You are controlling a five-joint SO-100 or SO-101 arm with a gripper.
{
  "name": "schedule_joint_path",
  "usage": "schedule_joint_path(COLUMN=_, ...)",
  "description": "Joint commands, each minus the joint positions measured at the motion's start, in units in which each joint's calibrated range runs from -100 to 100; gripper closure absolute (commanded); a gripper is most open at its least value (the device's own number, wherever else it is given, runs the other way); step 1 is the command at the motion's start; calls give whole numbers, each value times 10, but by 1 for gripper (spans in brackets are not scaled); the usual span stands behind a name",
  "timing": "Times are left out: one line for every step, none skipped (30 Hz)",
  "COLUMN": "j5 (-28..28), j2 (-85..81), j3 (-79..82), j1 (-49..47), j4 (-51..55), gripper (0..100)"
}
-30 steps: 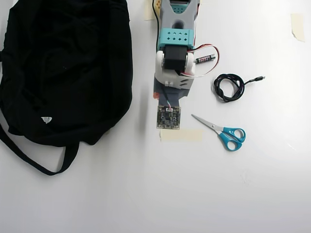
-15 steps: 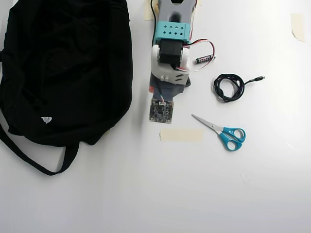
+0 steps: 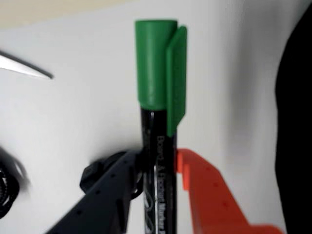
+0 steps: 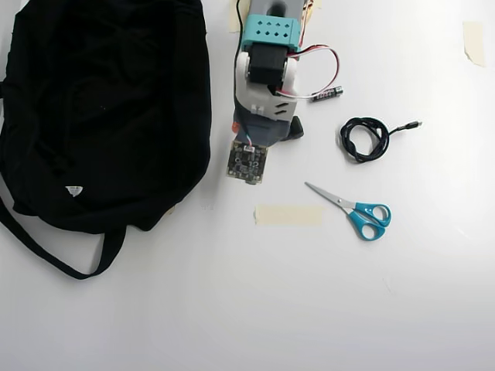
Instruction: Put the green marker into the black bag
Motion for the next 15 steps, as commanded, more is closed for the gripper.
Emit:
schedule_joint_path(j5=-1, j2=-47, j3=-5, j1=15, j4=-7, gripper=98)
schedule_joint_path(j5=-1, j2=-47, j3=-5, j1=20, j4=-7, gripper=98)
schedule_joint_path(j5=-3, j2=-47, j3=-5, j1=26, j4=-7, gripper=98)
schedule_joint_path(j5=-8, j2=-47, j3=-5, j1=32, j4=-7, gripper=98)
schedule_joint_path(j5=-14, j2=-47, j3=-5, j1=38, j4=-7, gripper=98)
schedule_joint_path(j5=-15, j2=-46, j3=-4, j1=44, j4=-7, gripper=98)
schedule_joint_path(j5=-15, j2=-46, j3=-4, j1=48, j4=-6, gripper=98)
schedule_joint_path(j5=-15, j2=-46, j3=-4, j1=52, j4=-6, gripper=98)
schedule_joint_path(j5=-16, j2=-47, j3=-5, j1=56, j4=-6, gripper=98)
schedule_joint_path(j5=-17, j2=-47, j3=-5, j1=64, j4=-6, gripper=98)
schedule_joint_path(j5=-17, j2=-47, j3=-4, j1=71, j4=-6, gripper=98)
schedule_joint_path(j5=-20, j2=-47, j3=-4, j1=79, j4=-6, gripper=98)
schedule_joint_path(j5=-24, j2=-47, j3=-4, j1=88, j4=-6, gripper=98)
schedule_joint_path(j5=-26, j2=-47, j3=-5, j1=97, j4=-6, gripper=98)
schedule_joint_path(j5=-26, j2=-47, j3=-5, j1=104, j4=-6, gripper=98)
